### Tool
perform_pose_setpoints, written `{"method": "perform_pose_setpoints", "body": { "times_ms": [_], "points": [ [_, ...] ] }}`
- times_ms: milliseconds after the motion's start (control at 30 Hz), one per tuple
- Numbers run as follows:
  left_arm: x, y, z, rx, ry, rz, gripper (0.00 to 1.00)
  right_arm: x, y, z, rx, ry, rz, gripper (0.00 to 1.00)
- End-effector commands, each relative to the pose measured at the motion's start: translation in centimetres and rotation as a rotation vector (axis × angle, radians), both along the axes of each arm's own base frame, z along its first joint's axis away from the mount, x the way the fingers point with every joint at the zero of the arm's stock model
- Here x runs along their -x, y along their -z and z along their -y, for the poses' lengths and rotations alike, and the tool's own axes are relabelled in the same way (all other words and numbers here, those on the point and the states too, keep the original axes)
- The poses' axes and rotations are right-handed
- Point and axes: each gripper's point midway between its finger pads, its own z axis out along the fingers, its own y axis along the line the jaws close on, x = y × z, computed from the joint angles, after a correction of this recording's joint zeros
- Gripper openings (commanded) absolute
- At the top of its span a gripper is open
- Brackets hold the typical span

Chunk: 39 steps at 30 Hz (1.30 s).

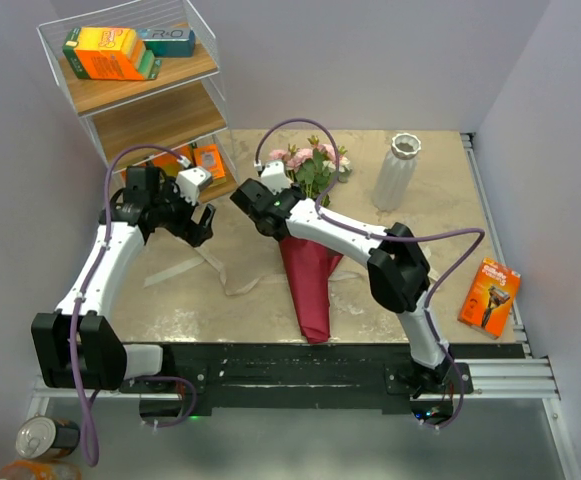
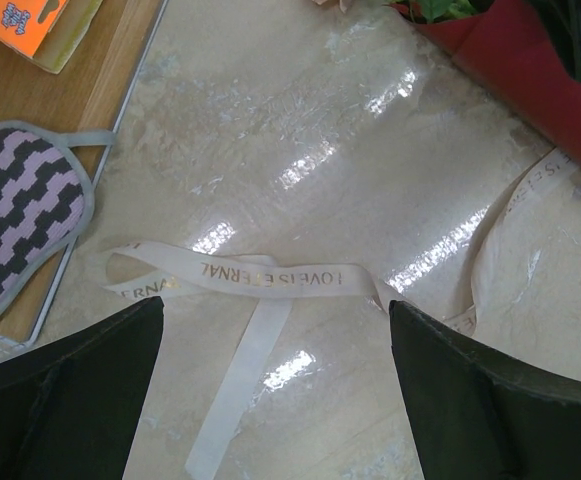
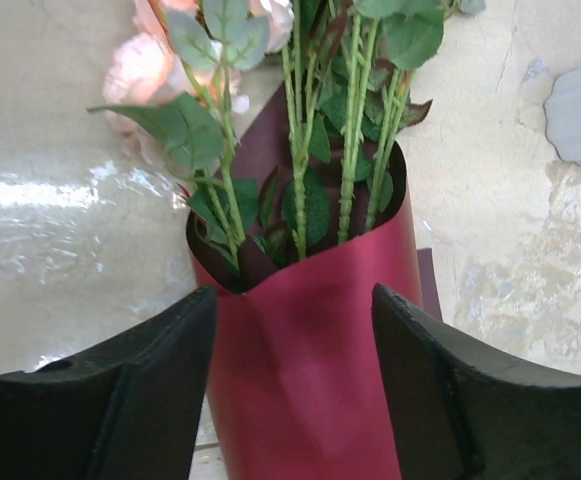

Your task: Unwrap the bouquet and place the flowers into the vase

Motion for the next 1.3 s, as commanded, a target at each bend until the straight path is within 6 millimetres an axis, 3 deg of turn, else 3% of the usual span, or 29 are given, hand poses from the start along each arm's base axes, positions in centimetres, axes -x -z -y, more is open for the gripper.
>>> {"method": "perform_pose_setpoints", "body": {
  "times_ms": [0, 100, 433, 633, 967, 1000, 1167, 1267],
  "points": [
    [0.0, -0.9, 0.1, 0.009, 0.029, 0.062, 0.99, -0.5, -1.9, -1.4, -0.037, -0.011, 0.023, 0.63],
    [0.2, -0.7, -0.1, -0.005, 0.031, 0.063, 0.99, -0.4, -1.4, -1.4, -0.037, -0.015, 0.001, 0.55],
    [0.1, -1.1, -0.1, -0.008, 0.035, 0.084, 0.99, 0.0, 0.1, -0.8, -0.018, -0.021, -0.043, 0.52],
    [0.3, -1.1, -0.4, -0.023, 0.029, 0.095, 1.0, -0.3, 1.7, -0.6, -0.006, -0.021, -0.069, 0.37],
    [0.4, -1.2, -0.3, -0.02, 0.034, 0.095, 0.99, -0.3, 3.0, -0.7, 0.008, -0.036, -0.09, 0.4],
    [0.4, -1.1, -0.4, -0.021, 0.032, 0.094, 0.99, -0.3, 2.8, -0.7, 0.006, -0.036, -0.086, 0.38],
    [0.3, -1.2, -0.3, -0.02, 0.032, 0.099, 1.0, -0.5, 1.6, -0.8, -0.02, -0.031, -0.06, 0.0],
    [0.2, -1.2, -0.2, -0.008, 0.034, 0.098, 0.99, -0.6, -0.2, -0.8, -0.058, -0.03, -0.024, 0.0]
  ]
}}
